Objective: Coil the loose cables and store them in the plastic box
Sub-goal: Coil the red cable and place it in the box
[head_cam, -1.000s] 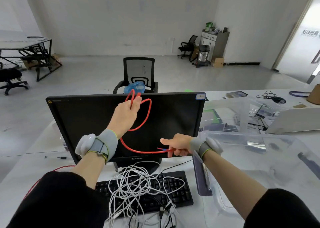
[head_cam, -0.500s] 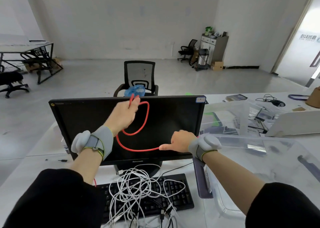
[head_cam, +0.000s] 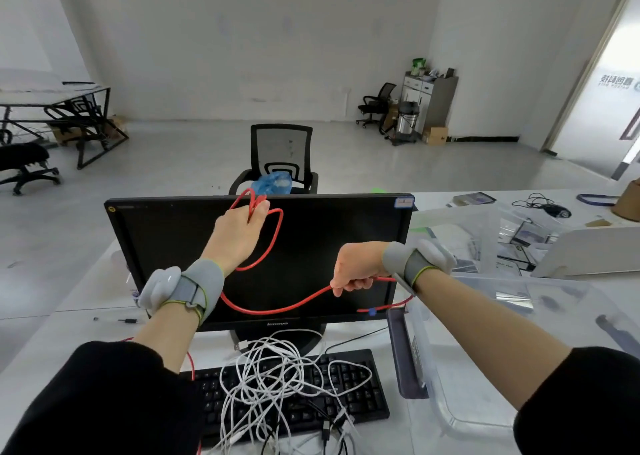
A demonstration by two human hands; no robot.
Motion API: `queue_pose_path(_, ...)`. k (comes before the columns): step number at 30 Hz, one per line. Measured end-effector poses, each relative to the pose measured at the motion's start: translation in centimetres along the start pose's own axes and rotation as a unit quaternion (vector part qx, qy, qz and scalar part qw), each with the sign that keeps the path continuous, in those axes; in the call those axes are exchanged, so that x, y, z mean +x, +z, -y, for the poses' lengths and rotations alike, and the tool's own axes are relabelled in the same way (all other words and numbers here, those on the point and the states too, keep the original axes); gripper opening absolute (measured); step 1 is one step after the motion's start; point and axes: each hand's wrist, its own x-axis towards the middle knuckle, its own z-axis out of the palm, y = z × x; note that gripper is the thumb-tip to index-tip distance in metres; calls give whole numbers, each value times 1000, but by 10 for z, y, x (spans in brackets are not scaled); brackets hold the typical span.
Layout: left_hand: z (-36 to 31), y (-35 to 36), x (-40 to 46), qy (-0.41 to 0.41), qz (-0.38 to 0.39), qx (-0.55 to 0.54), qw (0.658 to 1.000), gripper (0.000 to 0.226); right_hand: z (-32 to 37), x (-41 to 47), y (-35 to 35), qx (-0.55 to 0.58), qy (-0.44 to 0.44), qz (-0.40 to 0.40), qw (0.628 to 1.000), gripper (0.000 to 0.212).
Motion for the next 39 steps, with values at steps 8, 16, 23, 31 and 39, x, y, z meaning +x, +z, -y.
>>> queue_pose_path(8, -32, 24, -1, 37, 26, -47, 998, 50, 2, -18, -12, -179, 59, -201, 961, 23)
queue_pose_path(16, -32, 42, -8, 33, 52, -76, 995, 46, -48, -11, -1, -323, 154, -325, 875, 60)
queue_pose_path(23, -34, 52, -13, 16, 82, -129, 988, 46, -64, 14, 1, 158, 160, -265, 938, 37)
queue_pose_path(31, -22, 71, -19, -55, 111, -213, 969, 38, -44, 20, 3, 604, 23, -174, 777, 35)
queue_pose_path(39, -10, 71, -14, -110, 75, -306, 943, 39, -15, 10, 15, 601, -57, -286, 744, 31)
